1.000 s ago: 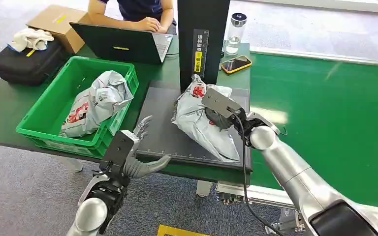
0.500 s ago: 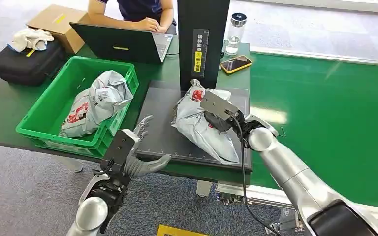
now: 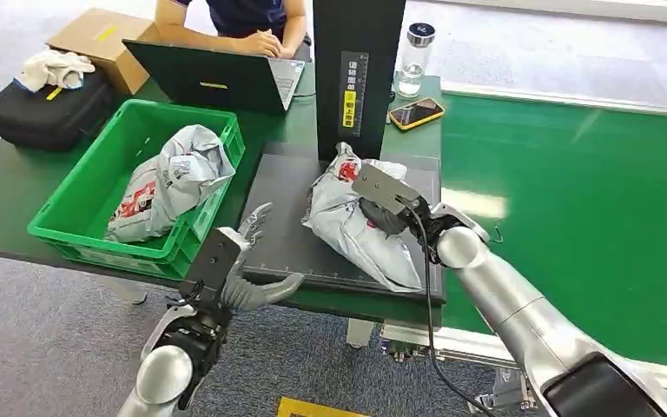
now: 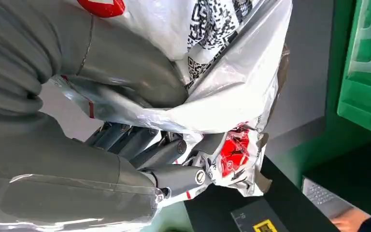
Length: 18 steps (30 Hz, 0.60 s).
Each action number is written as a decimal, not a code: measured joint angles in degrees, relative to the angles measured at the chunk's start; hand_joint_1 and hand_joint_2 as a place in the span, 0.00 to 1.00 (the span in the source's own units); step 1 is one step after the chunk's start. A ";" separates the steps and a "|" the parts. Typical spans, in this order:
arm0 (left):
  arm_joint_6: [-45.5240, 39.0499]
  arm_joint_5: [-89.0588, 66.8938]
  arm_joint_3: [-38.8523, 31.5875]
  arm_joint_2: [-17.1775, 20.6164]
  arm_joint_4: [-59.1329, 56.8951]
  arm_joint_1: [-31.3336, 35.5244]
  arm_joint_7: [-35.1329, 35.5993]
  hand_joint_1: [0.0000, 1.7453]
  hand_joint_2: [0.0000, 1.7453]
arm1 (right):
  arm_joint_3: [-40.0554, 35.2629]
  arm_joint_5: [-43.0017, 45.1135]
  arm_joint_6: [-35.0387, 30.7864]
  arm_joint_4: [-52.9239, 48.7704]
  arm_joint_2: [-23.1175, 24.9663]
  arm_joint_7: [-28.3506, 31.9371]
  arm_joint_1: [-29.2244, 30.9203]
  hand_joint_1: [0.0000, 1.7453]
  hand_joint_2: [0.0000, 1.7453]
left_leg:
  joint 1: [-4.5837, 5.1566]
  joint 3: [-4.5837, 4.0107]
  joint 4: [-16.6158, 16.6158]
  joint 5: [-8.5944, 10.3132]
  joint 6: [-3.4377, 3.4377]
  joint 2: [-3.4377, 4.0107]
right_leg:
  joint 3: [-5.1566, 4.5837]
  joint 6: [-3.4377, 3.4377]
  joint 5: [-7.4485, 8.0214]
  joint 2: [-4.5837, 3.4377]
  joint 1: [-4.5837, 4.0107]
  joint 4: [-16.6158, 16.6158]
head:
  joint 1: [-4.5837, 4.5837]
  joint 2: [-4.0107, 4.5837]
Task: Moved the parcel from conveyor to table for the left to box.
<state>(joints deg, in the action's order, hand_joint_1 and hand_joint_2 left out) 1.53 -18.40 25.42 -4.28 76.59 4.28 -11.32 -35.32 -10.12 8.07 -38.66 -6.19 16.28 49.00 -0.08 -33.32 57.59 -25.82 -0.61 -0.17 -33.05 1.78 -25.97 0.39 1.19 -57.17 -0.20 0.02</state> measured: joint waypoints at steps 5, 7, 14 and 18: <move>0.00 0.68 0.94 0.00 -0.68 0.56 -0.07 0.00 1.00 | -0.75 0.81 0.02 0.04 0.00 -0.92 -0.17 0.00 1.00 | 0.00 0.01 0.00 0.00 0.00 0.00 | -0.01 0.00 0.00 0.00 0.00 0.00 | 0.00 0.00; -0.02 0.81 1.29 0.00 -1.01 0.80 -0.07 0.00 1.00 | -1.40 0.90 0.37 0.04 -0.04 -1.09 -0.67 0.00 1.00 | 0.00 0.01 0.00 0.00 0.00 0.00 | -0.01 0.00 0.00 0.00 0.00 0.00 | 0.00 0.00; -0.28 1.36 2.56 0.02 -1.53 1.14 -0.07 0.00 1.00 | -2.82 1.60 -0.87 0.02 -0.33 -1.36 -2.06 0.00 1.00 | 0.00 0.01 0.00 0.00 0.00 0.01 | -0.04 0.00 0.00 -0.01 0.00 0.00 | 0.00 0.00; -0.41 1.92 3.23 0.17 -2.25 2.13 -0.04 0.00 1.00 | -3.00 1.88 -1.27 -0.20 -1.09 -1.44 -2.51 0.00 1.00 | 0.00 0.00 0.00 0.00 0.00 0.01 | -0.02 -0.01 0.01 -0.03 0.00 0.00 | 0.02 0.00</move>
<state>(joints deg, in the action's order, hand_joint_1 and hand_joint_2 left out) 1.12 -16.48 28.65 -4.11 74.34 6.41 -11.37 -38.32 -8.24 6.80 -38.86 -7.28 14.84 46.49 -0.08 -33.32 57.59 -25.82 -0.60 -0.15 -33.07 1.78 -25.96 0.36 1.19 -57.17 -0.18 0.02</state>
